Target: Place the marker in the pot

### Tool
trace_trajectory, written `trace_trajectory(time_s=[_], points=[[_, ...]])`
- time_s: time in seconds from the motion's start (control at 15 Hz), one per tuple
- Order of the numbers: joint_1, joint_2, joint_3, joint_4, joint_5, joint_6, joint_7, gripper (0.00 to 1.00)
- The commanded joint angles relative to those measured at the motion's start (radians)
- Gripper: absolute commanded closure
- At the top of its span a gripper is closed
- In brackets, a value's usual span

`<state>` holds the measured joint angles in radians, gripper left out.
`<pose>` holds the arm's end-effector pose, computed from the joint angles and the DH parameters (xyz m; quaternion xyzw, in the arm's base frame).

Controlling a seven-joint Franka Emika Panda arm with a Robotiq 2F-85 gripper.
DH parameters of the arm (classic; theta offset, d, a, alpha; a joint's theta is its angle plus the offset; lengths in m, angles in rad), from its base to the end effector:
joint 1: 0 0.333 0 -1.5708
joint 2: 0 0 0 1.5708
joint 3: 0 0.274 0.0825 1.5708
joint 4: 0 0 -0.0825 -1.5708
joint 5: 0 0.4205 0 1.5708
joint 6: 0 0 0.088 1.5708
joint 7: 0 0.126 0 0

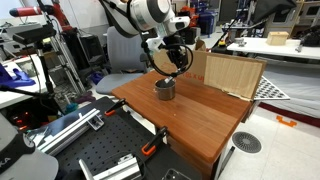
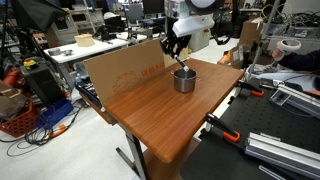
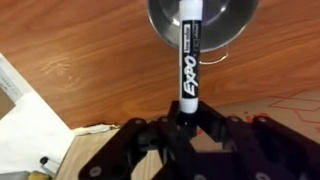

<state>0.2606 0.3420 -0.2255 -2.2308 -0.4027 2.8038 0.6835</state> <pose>0.5780 0.0303 0.1533 0.9777 -0.1283 0.1473 0.0772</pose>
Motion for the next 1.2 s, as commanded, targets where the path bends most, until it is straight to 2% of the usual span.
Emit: trace_trajectory(time_s=[0.0,0.33,0.93,1.0,1.07,1.13], points=[[0.07,0.011,-0.08,-0.021,-0.092,0.084,0.094,0.94],[0.154,0.042,-0.179,-0.022,-0.255,0.147,0.252,0.94],[0.221,0.075,-0.185,-0.05,-0.328,0.138,0.328,0.94],[0.219,0.073,-0.181,-0.053,-0.323,0.137,0.329,0.51],[0.213,0.071,-0.174,-0.054,-0.314,0.135,0.325,0.5],[0.208,0.07,-0.17,-0.056,-0.306,0.131,0.322,0.45]])
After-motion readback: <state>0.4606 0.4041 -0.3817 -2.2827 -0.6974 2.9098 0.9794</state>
